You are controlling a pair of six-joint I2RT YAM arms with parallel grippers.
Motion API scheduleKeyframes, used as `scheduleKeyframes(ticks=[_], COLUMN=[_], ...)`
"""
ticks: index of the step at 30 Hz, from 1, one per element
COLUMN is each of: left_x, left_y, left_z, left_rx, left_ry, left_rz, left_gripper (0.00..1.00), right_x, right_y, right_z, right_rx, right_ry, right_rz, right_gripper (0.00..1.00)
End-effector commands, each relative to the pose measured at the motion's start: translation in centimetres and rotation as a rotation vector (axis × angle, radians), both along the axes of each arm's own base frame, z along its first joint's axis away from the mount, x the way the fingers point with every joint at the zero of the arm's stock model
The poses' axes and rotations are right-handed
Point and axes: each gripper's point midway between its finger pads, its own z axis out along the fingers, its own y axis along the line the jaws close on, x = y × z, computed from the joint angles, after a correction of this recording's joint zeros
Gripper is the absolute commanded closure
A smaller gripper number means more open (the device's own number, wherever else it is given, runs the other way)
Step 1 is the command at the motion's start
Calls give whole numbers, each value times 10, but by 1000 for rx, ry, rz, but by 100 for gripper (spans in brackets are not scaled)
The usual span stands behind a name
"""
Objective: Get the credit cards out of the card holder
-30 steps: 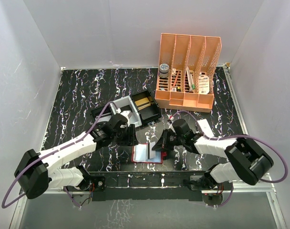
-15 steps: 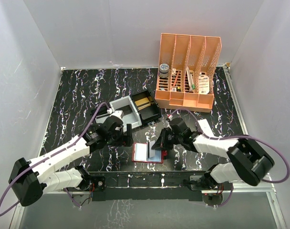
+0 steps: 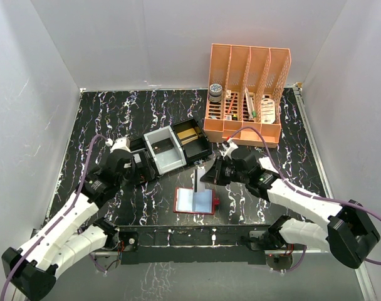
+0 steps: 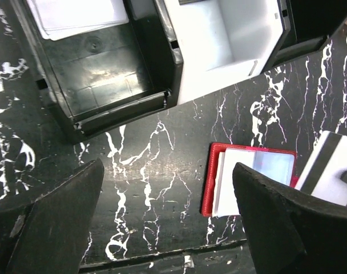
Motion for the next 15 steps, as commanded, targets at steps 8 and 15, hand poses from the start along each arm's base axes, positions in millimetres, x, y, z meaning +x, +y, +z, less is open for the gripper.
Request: scheduleKeyframes(ticks=[8, 15], left_x=[13, 11], left_y=[57, 88], left_z=[46, 39], left_rx=[179, 188], left_ry=[-125, -27], left_rz=[191, 362], left_gripper=[1, 1], right_x=[22, 39], right_y=[52, 97], right_z=[103, 124], right_rx=[9, -96], right_ry=[-493, -715], right_rz=[120, 189], right_gripper=[100, 100])
